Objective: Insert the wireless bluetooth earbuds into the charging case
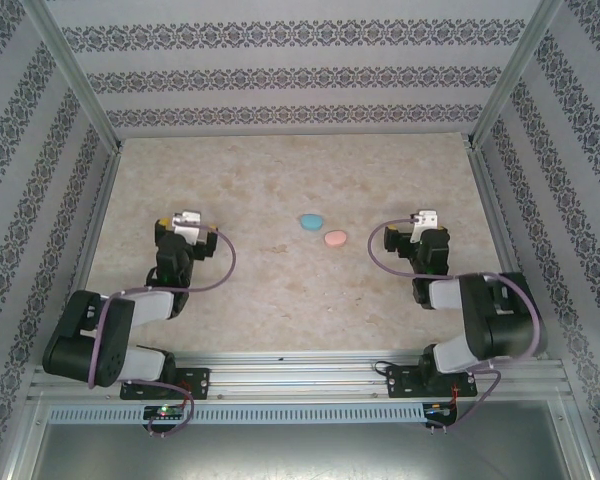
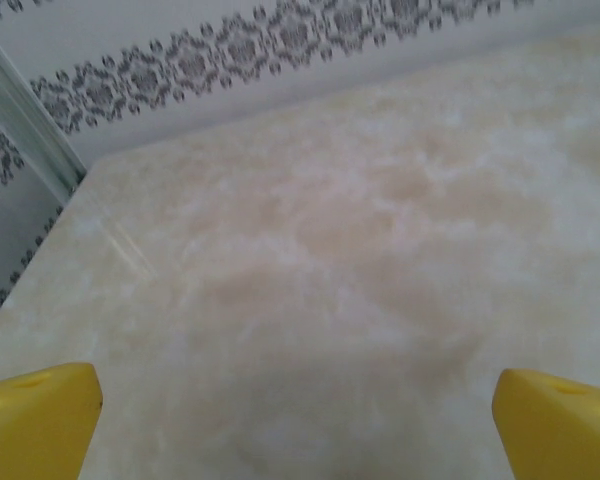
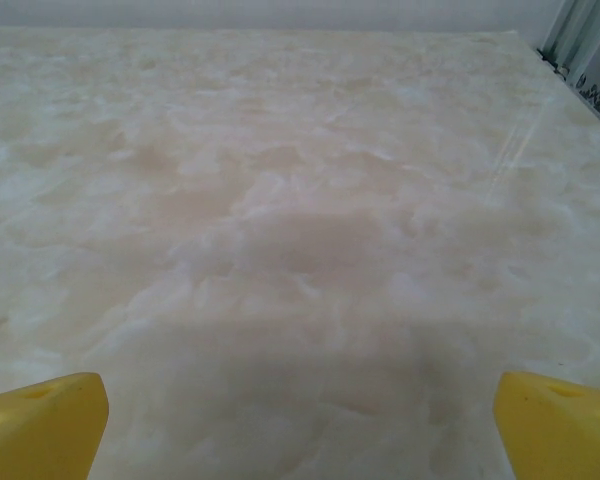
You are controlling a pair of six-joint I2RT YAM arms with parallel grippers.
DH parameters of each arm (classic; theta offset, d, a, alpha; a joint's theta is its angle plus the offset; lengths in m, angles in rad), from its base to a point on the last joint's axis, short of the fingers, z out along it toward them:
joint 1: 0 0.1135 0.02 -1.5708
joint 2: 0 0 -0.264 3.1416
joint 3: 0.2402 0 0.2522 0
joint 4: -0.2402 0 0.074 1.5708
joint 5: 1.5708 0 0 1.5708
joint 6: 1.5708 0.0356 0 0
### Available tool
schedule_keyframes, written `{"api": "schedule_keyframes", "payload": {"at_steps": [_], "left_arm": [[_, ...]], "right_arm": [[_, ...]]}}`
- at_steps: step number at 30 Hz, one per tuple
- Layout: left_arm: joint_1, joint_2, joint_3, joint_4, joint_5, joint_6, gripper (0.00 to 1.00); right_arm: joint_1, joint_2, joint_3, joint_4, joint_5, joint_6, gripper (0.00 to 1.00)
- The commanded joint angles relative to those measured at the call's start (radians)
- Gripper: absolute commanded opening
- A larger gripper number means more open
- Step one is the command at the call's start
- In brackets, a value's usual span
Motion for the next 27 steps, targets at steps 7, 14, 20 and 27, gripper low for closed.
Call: {"api": "schedule_keyframes", "payload": {"at_steps": [7, 14, 20, 27], "left_arm": [[0.066, 0.230, -0.024, 0.286, 0.041, -0.123, 1.00], [0.084, 0.205, 0.021, 0.146, 0.085, -0.134, 1.00], [0.083, 0.200, 0.018, 0.143, 0.103, -0.129, 1.00], [0.083, 0.201, 0.020, 0.137, 0.103, -0.130, 1.00]], "right_arm": [[-0.012, -0.001, 0.077, -0.008, -0.018, 0.009, 0.98], [-0.011, -0.001, 0.077, -0.009, -0.020, 0.005, 0.98], [-0.008, 0.001, 0.079, -0.013, -0.019, 0.000, 0.98], [-0.008, -0.002, 0.077, -0.011, -0.018, 0.001, 0.98]]}}
